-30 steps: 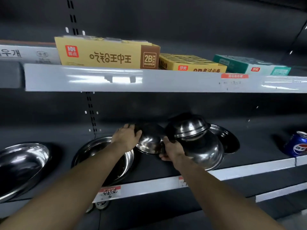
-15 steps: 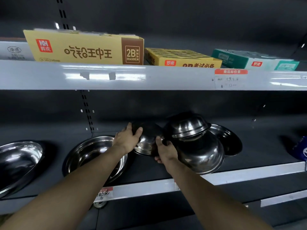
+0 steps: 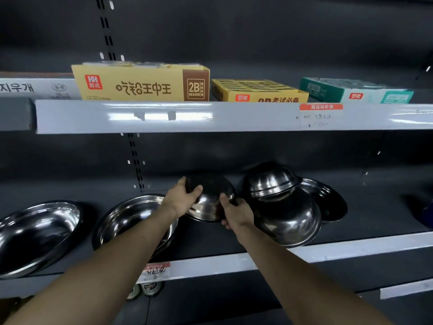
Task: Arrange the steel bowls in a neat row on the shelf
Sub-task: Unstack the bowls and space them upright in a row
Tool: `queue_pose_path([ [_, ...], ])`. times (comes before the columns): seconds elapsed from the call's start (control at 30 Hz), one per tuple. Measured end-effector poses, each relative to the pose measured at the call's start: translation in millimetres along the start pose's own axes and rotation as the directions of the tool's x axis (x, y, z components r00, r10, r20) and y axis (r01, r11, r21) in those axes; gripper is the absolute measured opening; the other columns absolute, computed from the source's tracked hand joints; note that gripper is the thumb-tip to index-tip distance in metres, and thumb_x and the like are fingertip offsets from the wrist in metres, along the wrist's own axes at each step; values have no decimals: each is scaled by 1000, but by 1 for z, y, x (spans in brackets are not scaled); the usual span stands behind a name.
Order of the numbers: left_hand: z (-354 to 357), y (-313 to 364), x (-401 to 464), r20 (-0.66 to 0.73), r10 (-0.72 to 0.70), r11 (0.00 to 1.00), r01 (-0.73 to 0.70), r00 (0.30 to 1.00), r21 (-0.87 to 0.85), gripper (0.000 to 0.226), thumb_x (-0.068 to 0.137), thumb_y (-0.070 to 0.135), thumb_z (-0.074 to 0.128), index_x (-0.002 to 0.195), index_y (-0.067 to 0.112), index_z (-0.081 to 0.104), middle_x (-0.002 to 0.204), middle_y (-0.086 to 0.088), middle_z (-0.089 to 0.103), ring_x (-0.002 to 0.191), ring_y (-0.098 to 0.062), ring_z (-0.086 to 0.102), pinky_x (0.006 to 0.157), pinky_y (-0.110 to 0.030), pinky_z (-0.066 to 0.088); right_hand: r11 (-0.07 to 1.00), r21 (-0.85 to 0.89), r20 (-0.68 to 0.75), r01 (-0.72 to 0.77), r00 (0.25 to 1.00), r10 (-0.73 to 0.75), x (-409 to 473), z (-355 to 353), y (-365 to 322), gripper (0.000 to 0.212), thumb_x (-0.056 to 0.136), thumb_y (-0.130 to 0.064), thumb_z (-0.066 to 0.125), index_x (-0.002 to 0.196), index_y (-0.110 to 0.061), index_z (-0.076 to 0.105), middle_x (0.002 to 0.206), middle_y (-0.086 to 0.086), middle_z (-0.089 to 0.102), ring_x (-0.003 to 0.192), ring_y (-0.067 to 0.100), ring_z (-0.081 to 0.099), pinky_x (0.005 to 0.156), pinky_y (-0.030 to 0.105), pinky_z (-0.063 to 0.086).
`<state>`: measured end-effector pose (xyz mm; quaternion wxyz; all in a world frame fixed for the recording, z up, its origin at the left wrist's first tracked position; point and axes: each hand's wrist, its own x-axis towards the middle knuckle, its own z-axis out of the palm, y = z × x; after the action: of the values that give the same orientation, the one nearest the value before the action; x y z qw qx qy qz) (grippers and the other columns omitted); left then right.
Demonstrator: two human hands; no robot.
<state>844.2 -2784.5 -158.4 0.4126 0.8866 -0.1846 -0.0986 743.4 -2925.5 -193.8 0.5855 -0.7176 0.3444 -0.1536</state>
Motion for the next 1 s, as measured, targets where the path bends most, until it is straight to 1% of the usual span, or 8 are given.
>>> queue_pose_path([
  [0.27,-2,-13,3,26,-11,972,17,1000,-235,61,88,50,63,140,24,46,123,3,65,114,-20,62,104,-36,46,998,-14,-48,56,997,-56,-3,1,-14,34,86,-51,65,97,-20,60,75,4,74,54,16,66,57,31,57],
  [0.4,-2,-9,6,28,24,950,-14,999,-312,74,87,44,67,150,21,34,125,13,58,112,-12,58,96,-23,41,994,38,-89,101,991,-98,-7,-4,-17,36,85,-47,69,106,-19,61,83,1,75,52,10,66,50,24,51],
  [0.5,1,-2,7,-7,44,918,-43,999,-394,77,88,36,70,151,16,31,119,10,58,115,-12,57,97,-21,40,986,69,-139,155,980,-144,-12,-9,-19,46,83,-43,72,120,-20,59,91,-3,74,76,15,72,69,35,60],
  [0.6,1,7,7,-57,16,855,-43,998,-517,66,88,30,70,144,12,41,130,-3,61,114,-16,60,103,-28,44,976,73,-157,207,968,-194,-18,-18,-20,68,79,-33,80,139,-23,49,104,-10,69,100,17,69,91,43,57],
  [0.73,-4,19,5,-102,-101,743,7,990,-670,41,88,42,65,116,12,57,128,-15,59,114,-29,60,105,-43,46,950,-5,-220,312,926,-306,-29,-31,-19,74,67,-13,88,130,-31,52,96,-29,59,87,-19,58,79,0,43],
  [0.77,-6,21,4,-91,-124,693,21,988,-721,46,88,46,63,114,8,59,128,-18,60,115,-33,60,105,-46,46,945,-17,-247,327,914,-321,-32,-33,-19,71,66,-9,87,126,-29,53,97,-28,61,87,-20,58,78,-2,42],
  [0.9,-13,26,-2,-57,-144,658,52,988,-751,74,79,67,50,118,7,66,126,-21,62,112,-36,61,106,-50,44,934,172,-316,314,915,-249,-48,-37,-20,48,74,3,76,112,-23,61,104,-5,72,97,13,68,93,25,50],
  [1.0,-14,27,-8,-26,-129,691,71,991,-719,89,70,79,43,130,17,59,135,-11,54,124,-30,53,112,-46,37,868,431,-333,247,938,-101,-62,-38,-25,23,86,-4,59,98,-23,62,89,2,67,72,16,62,67,28,51],
])
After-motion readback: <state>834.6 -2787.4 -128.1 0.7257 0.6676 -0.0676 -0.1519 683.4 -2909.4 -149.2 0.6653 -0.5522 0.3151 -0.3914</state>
